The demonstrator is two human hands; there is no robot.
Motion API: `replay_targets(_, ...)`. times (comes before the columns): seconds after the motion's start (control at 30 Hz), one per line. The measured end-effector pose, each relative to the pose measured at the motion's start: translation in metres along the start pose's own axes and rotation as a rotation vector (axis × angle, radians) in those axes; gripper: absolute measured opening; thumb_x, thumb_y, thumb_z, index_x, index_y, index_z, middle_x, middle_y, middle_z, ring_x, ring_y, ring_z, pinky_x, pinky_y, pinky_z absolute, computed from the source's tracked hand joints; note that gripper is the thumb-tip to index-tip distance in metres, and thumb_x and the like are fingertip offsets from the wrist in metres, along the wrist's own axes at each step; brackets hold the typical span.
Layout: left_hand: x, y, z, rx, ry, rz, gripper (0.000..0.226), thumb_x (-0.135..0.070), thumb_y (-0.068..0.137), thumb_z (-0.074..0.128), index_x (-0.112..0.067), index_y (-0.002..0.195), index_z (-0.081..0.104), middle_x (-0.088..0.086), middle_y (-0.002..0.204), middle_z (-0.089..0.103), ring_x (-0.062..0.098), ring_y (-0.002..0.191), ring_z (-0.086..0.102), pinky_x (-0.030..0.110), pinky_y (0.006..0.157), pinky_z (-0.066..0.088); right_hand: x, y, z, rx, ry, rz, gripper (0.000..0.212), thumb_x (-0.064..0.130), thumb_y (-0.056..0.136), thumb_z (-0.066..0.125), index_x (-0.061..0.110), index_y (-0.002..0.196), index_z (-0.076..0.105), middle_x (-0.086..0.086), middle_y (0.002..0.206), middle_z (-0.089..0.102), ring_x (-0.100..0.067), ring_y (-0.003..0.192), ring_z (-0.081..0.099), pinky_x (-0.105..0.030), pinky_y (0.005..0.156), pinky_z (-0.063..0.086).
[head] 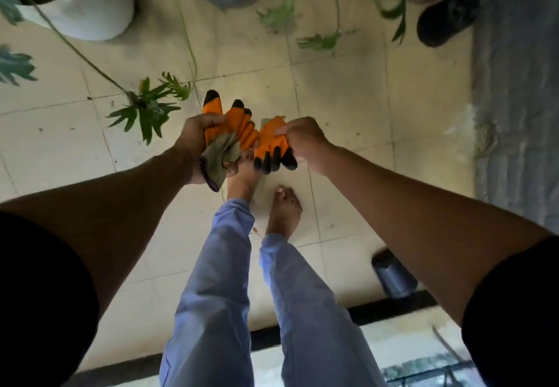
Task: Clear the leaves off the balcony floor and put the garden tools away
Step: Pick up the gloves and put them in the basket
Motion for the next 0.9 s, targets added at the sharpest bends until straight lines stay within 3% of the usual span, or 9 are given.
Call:
replay_targets(0.07, 0.006, -0.029, 0.013, -0.030, -0.095, 0.043, 0.059, -0.044, 0.086, 0.049, -0.013, 0.133, 0.065, 0.014, 0.124, 0.068, 0.028, 0.084, 0.064, 0.030, 0.060, 0.047, 0.018, -0.016, 0.002, 0.056, -0.075, -0.066, 0.020, 0.014, 0.096, 0.062, 0.012, 0.107, 0.079, -0.013, 0.109, 0.073, -0.030, 0.100, 0.069, -0.043, 0.098, 0.057)
replay_targets(0.17, 0.015, -0.056, 0.002, -0.041, -0.279, 0.154, 0.052, -0.042, 0.088, 0.041, -0.011, 0.112, 0.075, 0.015, 0.108, 0.072, 0.027, 0.077, 0.067, 0.034, 0.073, 0.041, 0.051, -0.048, 0.008, 0.101, -0.300, -0.237, 0.029, 0.002, 0.095, 0.059, 0.014, 0.115, 0.077, -0.005, 0.114, 0.070, -0.022, 0.106, 0.064, -0.035, 0.100, 0.053)
replay_targets(0.27, 0.029, -0.080, -0.022, -0.090, -0.397, 0.211, 0.061, -0.037, 0.075, 0.047, -0.017, 0.130, 0.066, 0.011, 0.124, 0.070, 0.030, 0.099, 0.067, 0.037, 0.080, 0.042, 0.080, -0.072, 0.023, 0.071, -0.541, -0.413, 0.027, 0.007, 0.086, 0.074, 0.016, 0.111, 0.080, -0.008, 0.115, 0.074, -0.027, 0.108, 0.067, -0.038, 0.096, 0.055)
replay_targets(0.47, 0.063, -0.114, -0.104, -0.146, -0.564, 0.282, 0.058, -0.033, 0.091, 0.032, -0.016, 0.139, 0.061, 0.014, 0.134, 0.068, 0.038, 0.129, 0.059, 0.055, 0.110, 0.040, 0.117, -0.119, 0.097, 0.031, -1.038, -0.770, 0.018, 0.033, 0.088, 0.075, 0.025, 0.103, 0.080, -0.005, 0.112, 0.061, -0.030, 0.113, 0.052, -0.041, 0.093, 0.044)
replay_targets(0.57, 0.086, -0.128, -0.153, -0.187, -0.610, 0.288, 0.064, -0.028, 0.087, 0.035, -0.021, 0.149, 0.051, 0.017, 0.143, 0.059, 0.044, 0.128, 0.057, 0.055, 0.102, 0.046, 0.131, -0.133, 0.143, 0.036, -1.149, -0.878, 0.015, 0.037, 0.091, 0.070, 0.024, 0.093, 0.077, 0.000, 0.100, 0.067, -0.027, 0.106, 0.058, -0.036, 0.085, 0.037)
replay_targets(0.67, 0.107, -0.152, -0.209, -0.242, -0.622, 0.340, 0.073, -0.023, 0.079, 0.043, -0.022, 0.152, 0.046, 0.016, 0.141, 0.057, 0.033, 0.108, 0.067, 0.043, 0.081, 0.051, 0.138, -0.149, 0.197, 0.124, -1.090, -0.855, 0.022, 0.032, 0.095, 0.063, 0.015, 0.082, 0.066, -0.002, 0.074, 0.065, -0.028, 0.078, 0.063, -0.037, 0.075, 0.046)
replay_targets(0.77, 0.125, -0.180, -0.251, -0.271, -0.612, 0.394, 0.069, -0.050, 0.082, 0.059, -0.016, 0.142, 0.058, 0.018, 0.138, 0.063, 0.022, 0.080, 0.062, 0.031, 0.063, 0.045, 0.149, -0.172, 0.253, 0.229, -0.985, -0.820, 0.020, 0.029, 0.096, 0.060, 0.014, 0.082, 0.059, -0.003, 0.072, 0.061, -0.026, 0.070, 0.060, -0.039, 0.061, 0.045)
replay_targets(0.83, 0.135, -0.195, -0.275, -0.288, -0.601, 0.410, 0.093, -0.089, 0.082, 0.040, -0.017, 0.134, 0.066, 0.017, 0.129, 0.070, 0.022, 0.080, 0.059, 0.030, 0.062, 0.042, 0.161, -0.190, 0.291, 0.310, -0.906, -0.821, 0.025, 0.029, 0.098, 0.061, 0.019, 0.077, 0.052, 0.005, 0.065, 0.052, -0.018, 0.063, 0.051, -0.035, 0.058, 0.038)
replay_targets(0.9, 0.143, -0.205, -0.303, -0.311, -0.663, 0.405, 0.111, -0.099, 0.076, 0.012, -0.021, 0.134, 0.067, 0.016, 0.127, 0.071, 0.023, 0.089, 0.058, 0.031, 0.067, 0.044, 0.173, -0.205, 0.328, 0.370, -0.834, -0.796, 0.034, 0.027, 0.098, 0.061, 0.021, 0.072, 0.043, 0.008, 0.059, 0.041, -0.013, 0.057, 0.039, -0.033, 0.056, 0.029)
Point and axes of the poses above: each hand's wrist, its own y-axis towards the middle knuckle, its own z-axis out of the palm, x = y × z, the point moved 7 cm from there along y, towards the middle knuckle
